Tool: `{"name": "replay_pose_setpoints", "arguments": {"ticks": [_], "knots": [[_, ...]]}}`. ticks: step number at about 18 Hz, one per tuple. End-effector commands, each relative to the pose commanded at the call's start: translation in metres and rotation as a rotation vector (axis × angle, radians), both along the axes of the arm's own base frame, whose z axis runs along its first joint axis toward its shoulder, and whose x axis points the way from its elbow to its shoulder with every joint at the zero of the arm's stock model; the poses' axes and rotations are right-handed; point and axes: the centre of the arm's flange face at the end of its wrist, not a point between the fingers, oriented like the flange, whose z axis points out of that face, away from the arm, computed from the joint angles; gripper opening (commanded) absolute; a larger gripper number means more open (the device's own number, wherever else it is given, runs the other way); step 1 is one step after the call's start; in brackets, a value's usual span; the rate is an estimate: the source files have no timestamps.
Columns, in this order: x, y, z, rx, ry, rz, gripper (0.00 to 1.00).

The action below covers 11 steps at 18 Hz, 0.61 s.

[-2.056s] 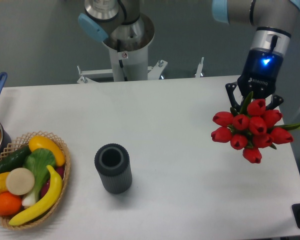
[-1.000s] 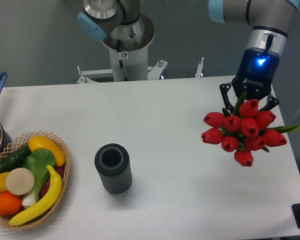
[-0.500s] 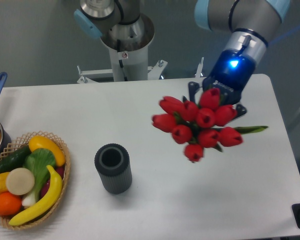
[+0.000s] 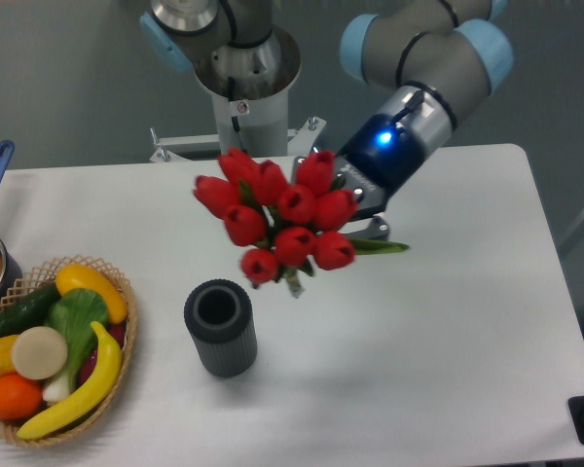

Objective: Insert the flowers into the vase
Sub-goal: 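Carry the red tulip bunch toward the black vase, then lower the tulip stems down into the black vase opening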

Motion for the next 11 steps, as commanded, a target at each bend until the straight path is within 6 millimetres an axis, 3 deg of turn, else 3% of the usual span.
{"name": "replay_pose_setpoints", "arguments": {"ticks": [7,11], "knots": [[0.021,0.015,-0.002,0.054,-0.028,-0.062,0.18],[0.025,0.022,-0.020,0.061,-0.045,-0.082,0.18]]}}
